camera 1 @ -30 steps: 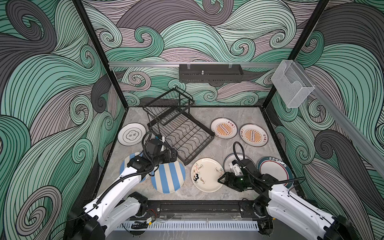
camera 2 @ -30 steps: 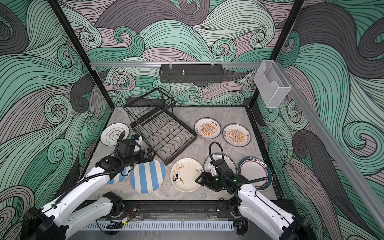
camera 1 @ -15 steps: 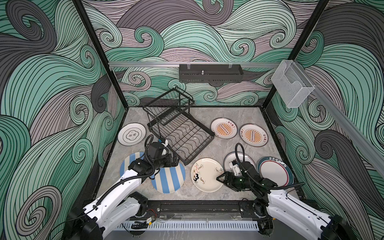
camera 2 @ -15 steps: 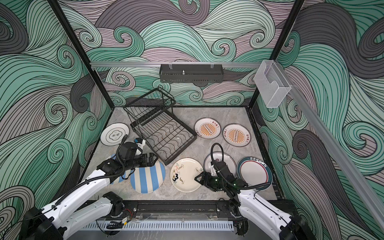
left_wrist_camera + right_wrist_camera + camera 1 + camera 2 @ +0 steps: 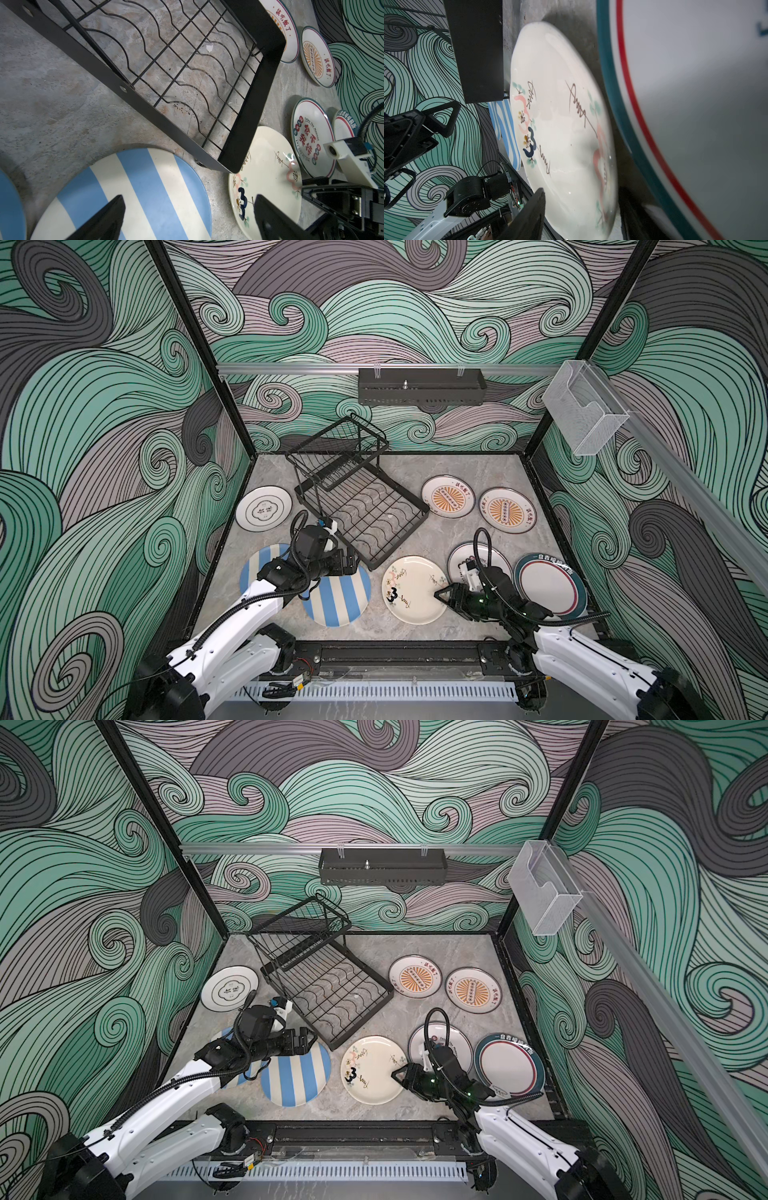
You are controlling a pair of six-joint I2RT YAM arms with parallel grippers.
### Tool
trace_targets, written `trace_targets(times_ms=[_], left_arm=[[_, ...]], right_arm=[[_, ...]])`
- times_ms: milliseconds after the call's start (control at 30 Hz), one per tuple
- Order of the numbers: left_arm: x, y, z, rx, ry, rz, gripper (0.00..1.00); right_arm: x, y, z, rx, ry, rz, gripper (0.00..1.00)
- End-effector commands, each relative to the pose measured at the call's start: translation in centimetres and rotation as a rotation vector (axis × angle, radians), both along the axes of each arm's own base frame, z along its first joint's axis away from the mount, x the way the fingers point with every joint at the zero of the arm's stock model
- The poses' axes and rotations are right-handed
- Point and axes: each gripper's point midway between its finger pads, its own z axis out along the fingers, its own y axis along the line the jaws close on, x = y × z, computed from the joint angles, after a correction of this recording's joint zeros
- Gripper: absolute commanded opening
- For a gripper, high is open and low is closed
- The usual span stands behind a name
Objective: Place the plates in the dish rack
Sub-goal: 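Lower the right gripper and close it on the cream flower plate's rim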
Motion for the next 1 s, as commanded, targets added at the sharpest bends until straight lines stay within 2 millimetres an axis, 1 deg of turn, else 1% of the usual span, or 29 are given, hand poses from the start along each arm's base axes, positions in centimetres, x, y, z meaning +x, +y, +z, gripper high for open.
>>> trace_targets(times_ms=[0,200,333,467,600,633,667,767,967], left_arm=[[0.1,-0.4,0.3,-0.004,-0.016,-0.023,0.98],[0.3,-0.6,0.5,-0.015,-0.023,-0.019,0.98],[0.4,-0.6,0.5,-0.013,-0.026,-0.019,0.99],[0.6,-0.7,0.7,-0.017,-0.029,-0.017,0.99],[0.5,-0.7,0.7,-0.017,-0.027,-0.020,0.98],[0.5,-0.7,0.6,-0.012,-0.025,-0.022,0.99],[0.4,-0.6,0.6,-0.008,-0.024,-0.025,0.99],[0.5,-0.3,0.6,0.008,-0.025,-0.016,0.98],[0.8,-0.4,0.7,-0.004,-0.028,-0.003,0.99]], right_arm=[[-0.3,-1.5,-2.1,-0.065,0.032,-0.065,0.54],[-0.1,-1.6,-2.2,-0.061,0.006,-0.066,0.42],[0.1,-1.3,-2.2,-0.054,0.000,-0.057,0.40],[0.4,-1.2,-2.4,-0.068,-0.003,-0.050,0.33],[0.6,-1.1,-2.5,-0.076,0.000,-0.042,0.30],[0.6,-1.0,-2.5,-0.079,0.000,-0.038,0.27],[0.7,-1.0,-2.5,-0.080,-0.002,-0.035,0.24],[1.0,-0.9,-2.2,-0.080,-0.015,-0.036,0.21],[1.2,-1.2,-1.5,-0.077,-0.047,-0.052,0.13]])
